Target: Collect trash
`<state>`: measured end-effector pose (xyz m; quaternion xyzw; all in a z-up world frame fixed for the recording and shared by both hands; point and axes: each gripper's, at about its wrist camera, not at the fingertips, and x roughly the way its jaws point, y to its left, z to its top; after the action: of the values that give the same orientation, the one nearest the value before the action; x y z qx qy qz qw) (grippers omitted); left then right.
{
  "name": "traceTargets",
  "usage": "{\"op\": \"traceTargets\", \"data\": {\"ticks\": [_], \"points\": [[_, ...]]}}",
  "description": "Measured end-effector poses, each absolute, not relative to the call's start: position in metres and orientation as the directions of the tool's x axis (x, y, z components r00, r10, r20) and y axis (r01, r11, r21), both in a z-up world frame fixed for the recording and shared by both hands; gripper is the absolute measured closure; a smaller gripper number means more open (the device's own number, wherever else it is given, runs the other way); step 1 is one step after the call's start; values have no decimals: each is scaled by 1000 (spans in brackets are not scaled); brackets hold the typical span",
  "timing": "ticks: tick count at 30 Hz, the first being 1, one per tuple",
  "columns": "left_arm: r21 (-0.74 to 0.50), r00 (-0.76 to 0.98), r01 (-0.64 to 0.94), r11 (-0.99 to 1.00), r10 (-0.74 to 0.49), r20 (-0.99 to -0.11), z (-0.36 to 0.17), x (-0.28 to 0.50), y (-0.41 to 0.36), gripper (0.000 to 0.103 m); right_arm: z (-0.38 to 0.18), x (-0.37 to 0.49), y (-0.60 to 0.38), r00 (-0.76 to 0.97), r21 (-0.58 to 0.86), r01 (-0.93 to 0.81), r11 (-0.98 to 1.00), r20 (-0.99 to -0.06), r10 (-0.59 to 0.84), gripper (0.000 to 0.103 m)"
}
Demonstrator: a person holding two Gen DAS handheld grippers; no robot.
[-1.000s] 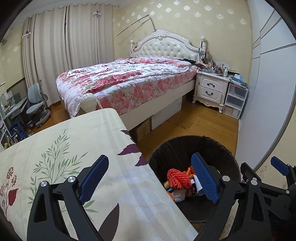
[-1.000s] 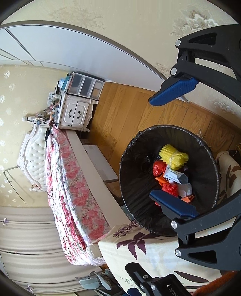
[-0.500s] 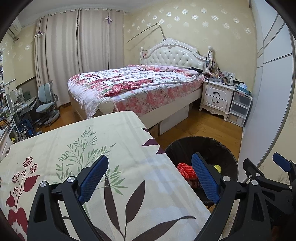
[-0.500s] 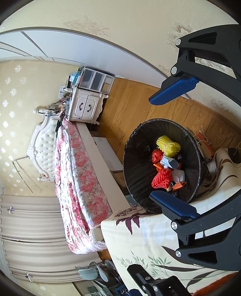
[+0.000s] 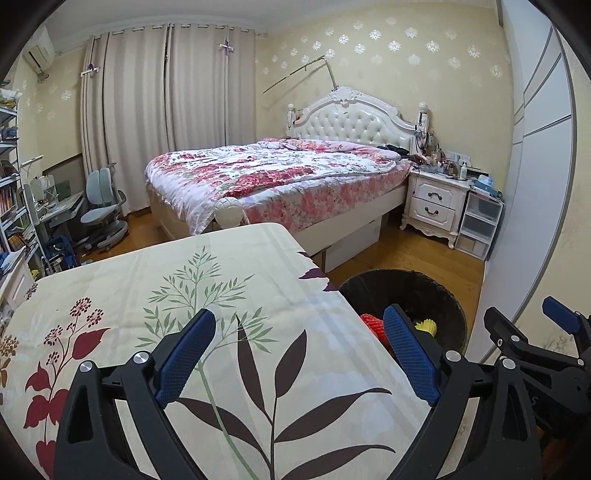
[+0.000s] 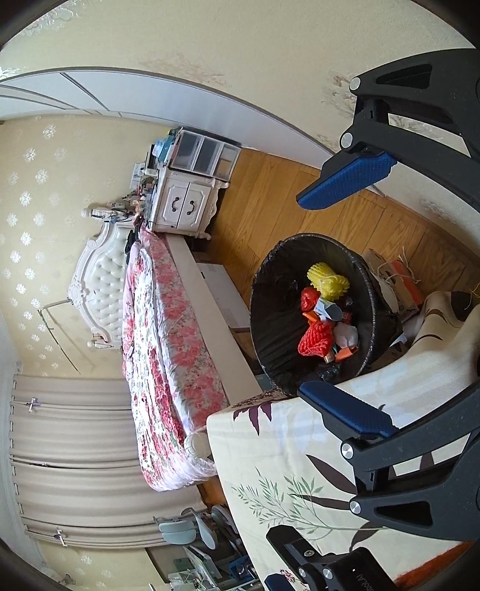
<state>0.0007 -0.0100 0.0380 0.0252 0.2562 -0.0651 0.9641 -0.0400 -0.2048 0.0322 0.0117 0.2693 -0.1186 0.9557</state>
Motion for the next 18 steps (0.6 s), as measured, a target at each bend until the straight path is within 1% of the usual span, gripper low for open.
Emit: {"op": "traceTargets", "data": {"ticks": [18], "points": [[11, 872, 103, 995, -85, -482, 39, -13, 3, 11, 29, -52, -188, 840, -43, 188, 981, -510, -184, 11]]}}
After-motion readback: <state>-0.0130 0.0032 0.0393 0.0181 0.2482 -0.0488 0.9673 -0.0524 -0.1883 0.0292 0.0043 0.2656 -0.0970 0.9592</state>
